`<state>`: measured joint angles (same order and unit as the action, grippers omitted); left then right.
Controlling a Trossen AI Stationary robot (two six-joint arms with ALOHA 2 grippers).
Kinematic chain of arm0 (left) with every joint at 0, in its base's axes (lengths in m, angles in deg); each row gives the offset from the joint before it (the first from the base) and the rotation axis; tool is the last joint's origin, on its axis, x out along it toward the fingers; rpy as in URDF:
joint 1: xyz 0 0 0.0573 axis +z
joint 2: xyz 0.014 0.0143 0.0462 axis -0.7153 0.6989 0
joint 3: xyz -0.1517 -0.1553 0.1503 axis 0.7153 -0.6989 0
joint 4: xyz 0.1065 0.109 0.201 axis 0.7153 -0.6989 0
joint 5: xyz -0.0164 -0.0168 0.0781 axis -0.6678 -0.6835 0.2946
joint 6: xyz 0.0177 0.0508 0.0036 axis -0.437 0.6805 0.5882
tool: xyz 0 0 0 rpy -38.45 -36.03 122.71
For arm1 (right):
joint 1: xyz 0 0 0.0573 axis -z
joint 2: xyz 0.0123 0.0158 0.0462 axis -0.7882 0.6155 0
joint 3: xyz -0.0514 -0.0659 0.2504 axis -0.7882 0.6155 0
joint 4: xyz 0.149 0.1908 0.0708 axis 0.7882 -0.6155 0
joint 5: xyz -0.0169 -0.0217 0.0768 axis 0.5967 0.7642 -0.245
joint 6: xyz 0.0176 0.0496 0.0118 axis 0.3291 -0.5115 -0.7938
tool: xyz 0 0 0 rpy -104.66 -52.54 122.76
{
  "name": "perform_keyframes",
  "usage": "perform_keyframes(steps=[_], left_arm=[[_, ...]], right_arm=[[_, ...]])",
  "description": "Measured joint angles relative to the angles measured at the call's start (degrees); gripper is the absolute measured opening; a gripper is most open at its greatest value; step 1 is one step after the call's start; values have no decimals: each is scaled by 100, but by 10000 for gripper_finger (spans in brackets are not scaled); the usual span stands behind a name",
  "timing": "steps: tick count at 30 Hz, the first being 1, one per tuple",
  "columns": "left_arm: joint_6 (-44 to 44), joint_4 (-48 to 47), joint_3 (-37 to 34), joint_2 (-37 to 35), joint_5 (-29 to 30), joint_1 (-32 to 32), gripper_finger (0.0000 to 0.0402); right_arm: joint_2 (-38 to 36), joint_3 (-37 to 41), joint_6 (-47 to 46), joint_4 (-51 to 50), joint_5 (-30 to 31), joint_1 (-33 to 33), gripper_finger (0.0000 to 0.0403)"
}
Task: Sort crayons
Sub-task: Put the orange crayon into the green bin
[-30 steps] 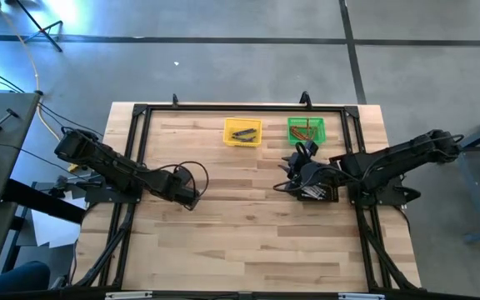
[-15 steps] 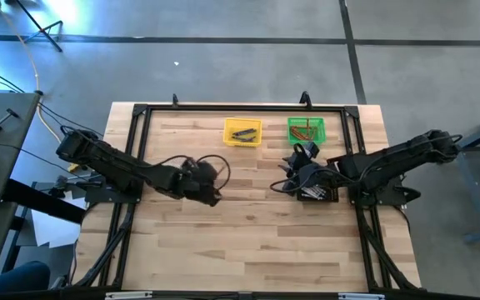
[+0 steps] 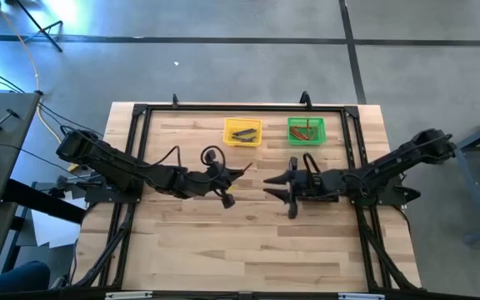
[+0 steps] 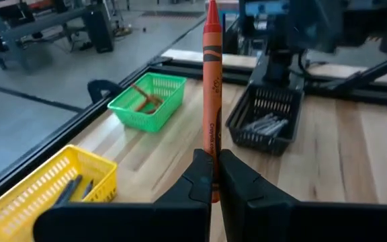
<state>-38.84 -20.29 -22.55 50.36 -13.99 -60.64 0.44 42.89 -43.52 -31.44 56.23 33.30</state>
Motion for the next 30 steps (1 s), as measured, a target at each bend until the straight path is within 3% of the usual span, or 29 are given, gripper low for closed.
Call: perform_keyframes(steps=[6, 19, 30], left_arm=[[84, 633, 6, 100, -23, -146, 0], [454, 2967, 4, 1230, -85, -405, 0], [173, 3098, 7, 1292, -157, -301, 0]], right_arm=[[38, 25, -126, 14, 0, -32, 110], [35, 25, -87, 96, 2, -32, 110], [35, 22, 8, 216, -1, 93, 110]])
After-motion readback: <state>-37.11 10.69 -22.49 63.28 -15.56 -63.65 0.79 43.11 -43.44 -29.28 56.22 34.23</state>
